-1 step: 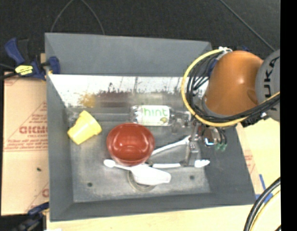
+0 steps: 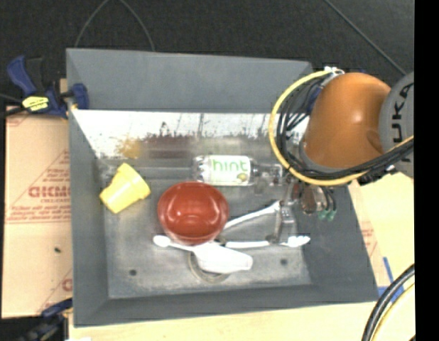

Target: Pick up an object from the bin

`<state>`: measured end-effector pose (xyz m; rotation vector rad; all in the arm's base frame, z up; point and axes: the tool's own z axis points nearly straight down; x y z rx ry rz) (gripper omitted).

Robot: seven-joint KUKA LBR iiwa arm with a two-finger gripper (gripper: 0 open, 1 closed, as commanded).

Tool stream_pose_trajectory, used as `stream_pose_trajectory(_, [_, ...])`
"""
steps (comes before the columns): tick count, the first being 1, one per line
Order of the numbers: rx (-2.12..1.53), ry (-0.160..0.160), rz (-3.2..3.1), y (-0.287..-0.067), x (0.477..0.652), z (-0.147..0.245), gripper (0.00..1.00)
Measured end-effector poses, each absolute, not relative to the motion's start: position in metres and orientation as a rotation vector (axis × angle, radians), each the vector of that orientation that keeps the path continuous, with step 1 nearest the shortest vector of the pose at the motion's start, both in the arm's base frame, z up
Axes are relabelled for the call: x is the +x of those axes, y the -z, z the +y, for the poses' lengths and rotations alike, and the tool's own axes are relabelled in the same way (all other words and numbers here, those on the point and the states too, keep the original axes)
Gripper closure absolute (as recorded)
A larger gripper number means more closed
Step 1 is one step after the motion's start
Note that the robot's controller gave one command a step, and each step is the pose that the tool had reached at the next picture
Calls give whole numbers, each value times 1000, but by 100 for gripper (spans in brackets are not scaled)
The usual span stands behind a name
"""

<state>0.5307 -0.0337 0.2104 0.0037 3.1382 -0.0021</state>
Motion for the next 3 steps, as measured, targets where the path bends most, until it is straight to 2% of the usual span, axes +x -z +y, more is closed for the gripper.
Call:
stream_pose_trajectory(1, [14,4,3142,-66,560,-64,0])
stream_pose_trajectory(2, [92,1,3128,-71,576,-63,0])
stream_pose_trajectory(3, [17,7,3135,-70,562,-65,0])
